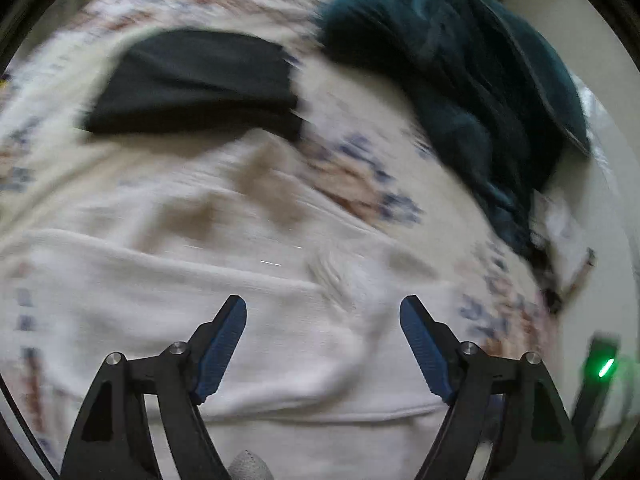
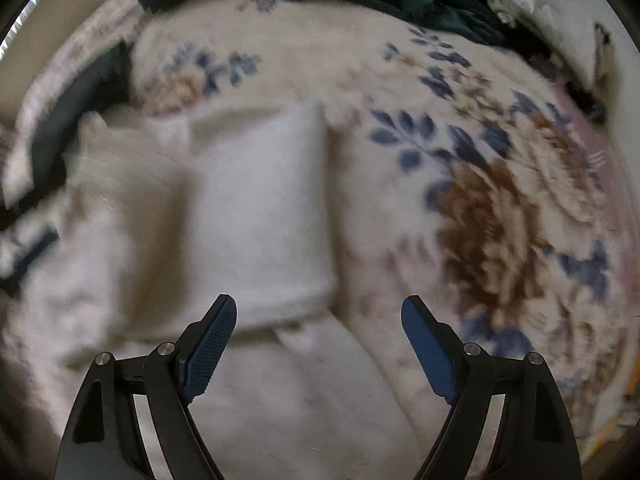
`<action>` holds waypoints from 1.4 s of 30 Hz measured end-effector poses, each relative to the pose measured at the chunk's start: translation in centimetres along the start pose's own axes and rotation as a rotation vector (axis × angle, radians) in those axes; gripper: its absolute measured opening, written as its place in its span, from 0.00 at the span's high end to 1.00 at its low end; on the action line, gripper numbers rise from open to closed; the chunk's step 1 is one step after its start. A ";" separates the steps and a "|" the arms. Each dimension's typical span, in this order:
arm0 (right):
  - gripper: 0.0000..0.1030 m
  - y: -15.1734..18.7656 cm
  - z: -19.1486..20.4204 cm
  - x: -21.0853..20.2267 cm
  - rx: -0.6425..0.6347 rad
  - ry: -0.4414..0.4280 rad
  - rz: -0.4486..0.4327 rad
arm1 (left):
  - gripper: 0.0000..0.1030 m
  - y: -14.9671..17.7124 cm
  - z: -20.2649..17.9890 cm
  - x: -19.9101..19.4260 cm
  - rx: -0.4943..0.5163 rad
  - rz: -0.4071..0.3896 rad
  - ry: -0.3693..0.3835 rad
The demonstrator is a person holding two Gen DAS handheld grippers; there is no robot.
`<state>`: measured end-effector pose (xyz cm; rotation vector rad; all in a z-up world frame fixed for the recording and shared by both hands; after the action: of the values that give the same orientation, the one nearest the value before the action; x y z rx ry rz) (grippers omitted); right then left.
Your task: Fold small clothes
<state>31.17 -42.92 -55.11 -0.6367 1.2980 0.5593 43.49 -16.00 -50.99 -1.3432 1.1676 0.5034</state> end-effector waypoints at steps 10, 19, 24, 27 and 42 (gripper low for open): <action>0.16 -4.8 10.0 2.5 0.030 -0.255 0.089 | 0.08 7.6 17.6 -7.1 -0.093 0.093 -0.521; 0.17 -3.4 16.9 8.2 -0.271 -0.006 0.107 | 0.08 10.4 17.5 -3.2 -0.183 0.162 -0.393; 0.17 -4.5 9.5 6.1 -0.221 0.135 0.051 | 0.08 10.3 17.2 -2.9 -0.162 0.163 -0.364; 0.17 -4.5 4.8 5.5 -0.101 0.125 0.114 | 0.08 10.6 17.9 -2.9 -0.163 0.174 -0.356; 0.17 -2.8 20.6 9.8 -0.382 0.093 0.070 | 0.08 10.8 18.6 -2.7 -0.128 0.225 -0.369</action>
<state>49.18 -30.12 -61.37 -0.9438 1.3150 0.8547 39.86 4.41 -57.16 -1.1673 0.9943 0.9600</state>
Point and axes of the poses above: each gripper's, at about its wrist camera, not at the fingertips, and x roughly the way its jaws point, z to its left, y to its underside, the point moved 8 cm from there along x, roughly the way its jaws point, and after that the axes turned 15 degrees about x, right-handed, at the moved point
